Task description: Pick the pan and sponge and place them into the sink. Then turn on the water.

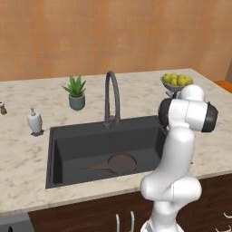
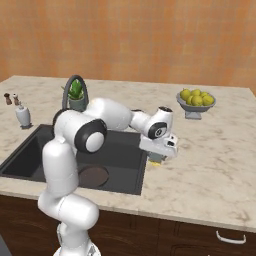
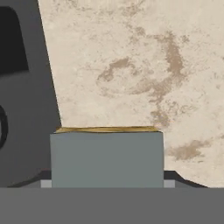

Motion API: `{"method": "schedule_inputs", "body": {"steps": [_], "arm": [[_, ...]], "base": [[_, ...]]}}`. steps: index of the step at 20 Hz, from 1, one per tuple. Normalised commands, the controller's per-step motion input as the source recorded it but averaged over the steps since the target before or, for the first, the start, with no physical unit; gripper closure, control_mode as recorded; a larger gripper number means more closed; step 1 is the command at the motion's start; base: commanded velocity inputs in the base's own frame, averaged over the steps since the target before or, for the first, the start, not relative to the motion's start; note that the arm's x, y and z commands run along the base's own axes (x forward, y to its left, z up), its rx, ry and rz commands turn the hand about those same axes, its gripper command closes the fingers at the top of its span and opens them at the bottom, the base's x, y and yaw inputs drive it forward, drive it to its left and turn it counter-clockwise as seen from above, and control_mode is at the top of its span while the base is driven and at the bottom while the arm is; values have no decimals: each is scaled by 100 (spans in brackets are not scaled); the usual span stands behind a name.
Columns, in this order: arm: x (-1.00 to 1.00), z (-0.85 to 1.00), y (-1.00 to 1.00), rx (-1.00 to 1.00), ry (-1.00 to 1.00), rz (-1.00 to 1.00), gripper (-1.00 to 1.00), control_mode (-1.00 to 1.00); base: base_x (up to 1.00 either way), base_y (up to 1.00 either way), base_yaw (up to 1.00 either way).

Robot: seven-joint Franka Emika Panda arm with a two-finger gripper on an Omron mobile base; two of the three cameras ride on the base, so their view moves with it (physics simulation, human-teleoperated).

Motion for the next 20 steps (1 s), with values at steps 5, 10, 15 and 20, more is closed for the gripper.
{"method": "schedule_inputs", "body": {"steps": [5,10,15,20], "arm": [[-9,33,100,0,8,4,100,-100],[-17,-1,100,0,21,12,100,-100],[-2,-30,92,-4,14,7,100,-100],[0,-14,2,-1,4,1,100,-100]], "base": [[0,0,0],[0,0,0],[0,0,0],[0,0,0]]}}
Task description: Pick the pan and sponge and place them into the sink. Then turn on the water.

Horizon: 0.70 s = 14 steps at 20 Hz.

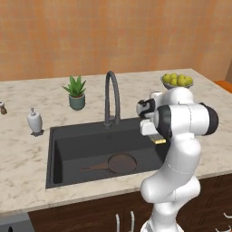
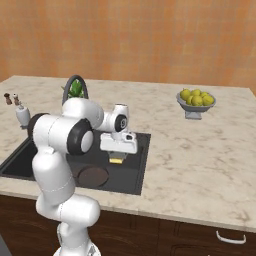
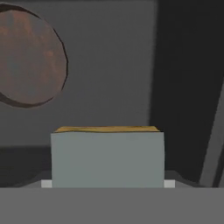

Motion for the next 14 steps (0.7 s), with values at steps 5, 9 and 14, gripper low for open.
{"method": "schedule_inputs", "body": {"steps": [5,9,14], "arm": [[1,-57,45,0,-3,0,100,-100],[13,-58,53,0,-3,0,100,-100],[20,-62,34,0,-4,0,100,-100]], "base": [[0,0,0],[0,0,0],[0,0,0]]}}
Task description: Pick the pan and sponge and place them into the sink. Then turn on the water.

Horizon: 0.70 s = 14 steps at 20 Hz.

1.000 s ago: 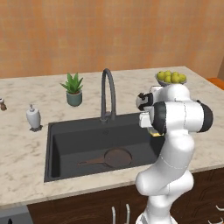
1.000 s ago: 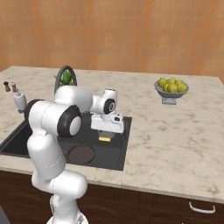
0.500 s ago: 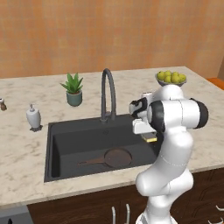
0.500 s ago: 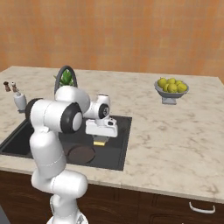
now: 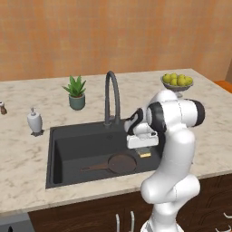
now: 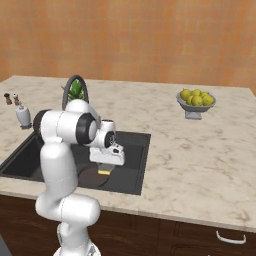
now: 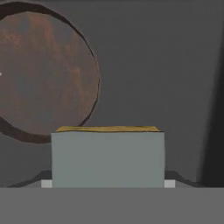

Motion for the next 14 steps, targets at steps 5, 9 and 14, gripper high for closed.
{"method": "schedule_inputs", "body": {"steps": [5,9,14], "arm": [[13,-59,22,0,-15,-1,100,-100],[12,-58,18,0,-8,-1,100,-100],[13,-52,19,0,-3,0,100,-100]], "base": [[0,0,0],[0,0,0],[0,0,0]]}}
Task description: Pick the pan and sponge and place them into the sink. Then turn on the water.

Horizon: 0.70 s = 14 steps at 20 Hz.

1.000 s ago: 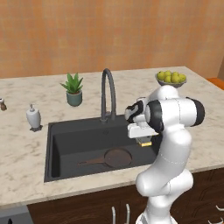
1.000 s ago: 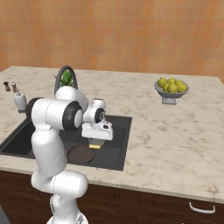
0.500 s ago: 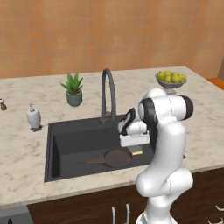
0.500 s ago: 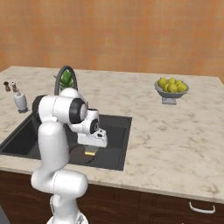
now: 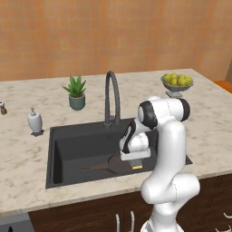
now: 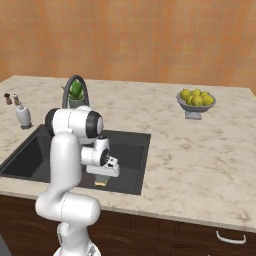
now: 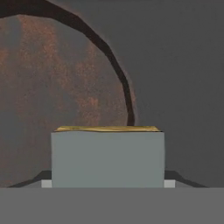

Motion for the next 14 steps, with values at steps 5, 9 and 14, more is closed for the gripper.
{"method": "schedule_inputs", "body": {"steps": [5,9,14], "arm": [[19,-29,9,0,1,0,100,-100],[0,0,0,0,2,0,-100,-100],[0,1,0,0,0,0,-100,-100]], "base": [[0,0,0],[0,0,0],[0,0,0]]}}
